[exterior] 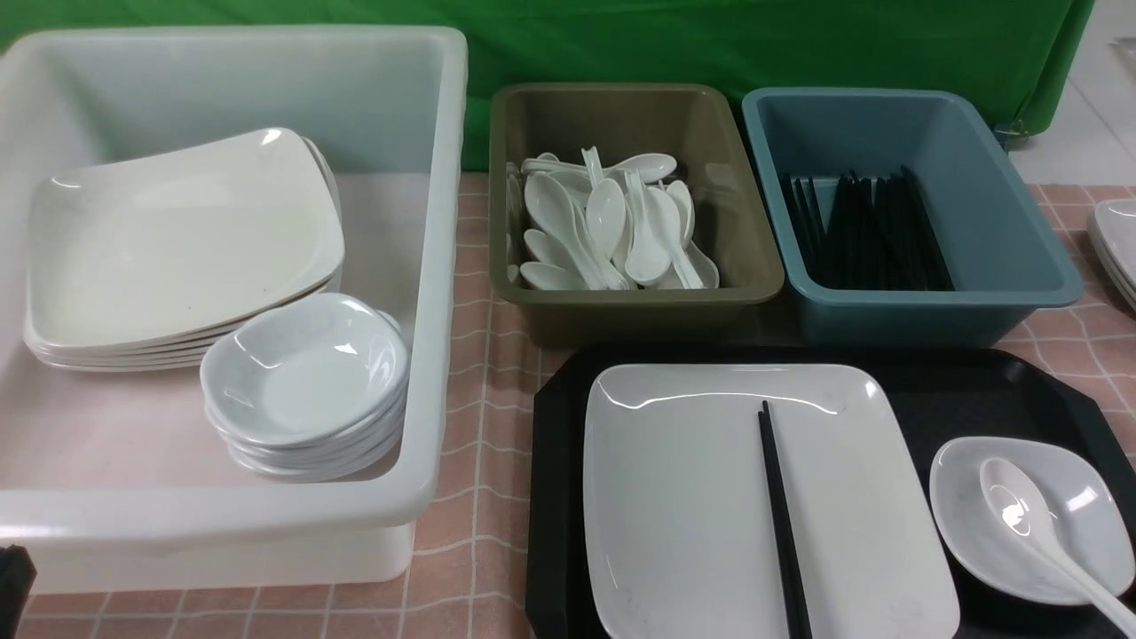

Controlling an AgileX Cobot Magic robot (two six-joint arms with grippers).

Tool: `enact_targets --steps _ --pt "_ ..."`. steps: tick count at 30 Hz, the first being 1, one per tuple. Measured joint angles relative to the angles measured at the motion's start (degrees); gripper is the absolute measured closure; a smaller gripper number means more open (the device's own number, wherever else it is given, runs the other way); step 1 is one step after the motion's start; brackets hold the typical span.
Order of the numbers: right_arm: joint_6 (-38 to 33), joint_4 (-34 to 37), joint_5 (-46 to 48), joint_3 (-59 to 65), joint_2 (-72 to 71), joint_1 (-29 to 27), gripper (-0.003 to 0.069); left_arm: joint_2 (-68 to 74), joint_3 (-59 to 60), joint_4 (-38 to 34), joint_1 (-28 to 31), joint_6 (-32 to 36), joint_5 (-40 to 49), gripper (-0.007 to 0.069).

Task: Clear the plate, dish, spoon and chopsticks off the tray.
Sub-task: Use the right arm to grab a soup spoon from the plate

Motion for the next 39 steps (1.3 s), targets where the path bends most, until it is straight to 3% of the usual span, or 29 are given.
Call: enact_targets --steps 5,7,11,19,22,24,25,26,28,31,36,38,39 --pt "1.65 0.16 0.00 0.00 0.00 0.00 0.0417 0.00 0.00 0.00 0.00 0.00 0.00 0.0620" --pt "8.74 2.60 -0.25 0.00 0.00 0.00 0.0417 0.00 0.00 0.00 0.00 0.00 0.00 0.0620" --pt "29.67 10.11 -0.48 0.05 0.00 0.00 0.0417 0.00 0.00 0.00 0.00 0.00 0.00 0.0620" --pt "40.78 11.73 -2.15 0.24 0.00 0.00 0.0418 0.00 0.00 0.00 0.00 0.00 0.00 0.0620" --pt "39.16 11.85 -3.86 -0.34 0.00 0.00 0.0430 0.00 0.00 0.00 0.00 0.00 0.00 0.0620" --pt "33.77 11.87 -4.73 -5.01 0.18 0.00 0.0496 0.00 0.00 0.00 0.00 0.00 0.00 0.0620" --pt "27.81 11.87 -4.73 -8.95 1.28 0.00 0.0568 0.00 0.00 0.00 0.00 0.00 0.00 0.0620" --pt "26.86 11.87 -4.68 -9.68 1.57 0.00 0.0577 0.00 0.00 0.00 0.00 0.00 0.00 0.0620" --pt "15.41 11.73 -1.63 -18.54 7.25 0.00 0.0625 0.00 0.00 0.00 0.00 0.00 0.00 0.0620" --pt "4.68 10.29 10.90 -29.14 18.73 0.00 0.0629 0.00 0.00 0.00 0.00 0.00 0.00 0.0620" --pt "-1.04 7.41 32.37 -37.10 42.83 0.00 0.0620 0.00 0.00 0.00 0.00 0.00 0.00 0.0620" --pt "-2.01 7.08 34.08 -37.79 47.39 0.00 0.0609 0.00 0.00 0.00 0.00 0.00 0.00 0.0620" --pt "-3.67 6.82 35.57 -39.24 55.28 0.00 0.0570 0.00 0.00 0.00 0.00 0.00 0.00 0.0620"
